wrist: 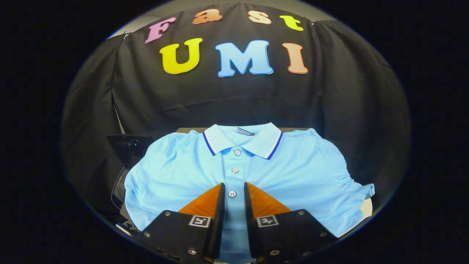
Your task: Put the clothes into the washing machine and then close the washing machine lid.
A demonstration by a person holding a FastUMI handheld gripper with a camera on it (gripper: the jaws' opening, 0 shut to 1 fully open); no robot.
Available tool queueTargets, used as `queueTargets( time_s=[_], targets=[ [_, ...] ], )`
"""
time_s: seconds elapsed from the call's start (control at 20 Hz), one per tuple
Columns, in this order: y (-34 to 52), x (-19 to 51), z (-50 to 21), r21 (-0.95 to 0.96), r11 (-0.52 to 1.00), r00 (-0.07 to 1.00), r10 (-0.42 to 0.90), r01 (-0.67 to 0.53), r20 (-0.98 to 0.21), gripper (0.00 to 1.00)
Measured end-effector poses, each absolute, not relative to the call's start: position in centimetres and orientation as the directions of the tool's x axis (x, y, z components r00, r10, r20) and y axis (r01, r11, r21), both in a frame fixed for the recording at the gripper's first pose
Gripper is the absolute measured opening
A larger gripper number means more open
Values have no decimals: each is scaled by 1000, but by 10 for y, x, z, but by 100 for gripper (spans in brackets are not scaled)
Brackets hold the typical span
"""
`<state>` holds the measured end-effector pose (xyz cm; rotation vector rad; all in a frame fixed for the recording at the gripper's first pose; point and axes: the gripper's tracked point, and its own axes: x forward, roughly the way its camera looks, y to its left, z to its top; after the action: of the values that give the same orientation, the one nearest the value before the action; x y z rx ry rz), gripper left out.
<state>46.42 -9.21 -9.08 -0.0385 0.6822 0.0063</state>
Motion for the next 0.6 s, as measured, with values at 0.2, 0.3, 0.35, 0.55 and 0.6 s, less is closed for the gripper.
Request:
queueTargets(
  time_s=[0.2, 0.3, 0.35, 0.55, 0.6],
  targets=[
    [-93, 466, -92, -73, 996, 756, -8, -52, -655, 6],
    [-93, 466, -88, -182, 983, 770, -89, -36, -632, 2],
    [-90, 466, -89, -222, 975, 776, -119, -28, -619, 1],
    [-90, 466, -88, -256, 966, 780, -139, -29, -610, 0],
    [-89, 466, -83, -255, 967, 789, -142, -19, -598, 0]
  ],
)
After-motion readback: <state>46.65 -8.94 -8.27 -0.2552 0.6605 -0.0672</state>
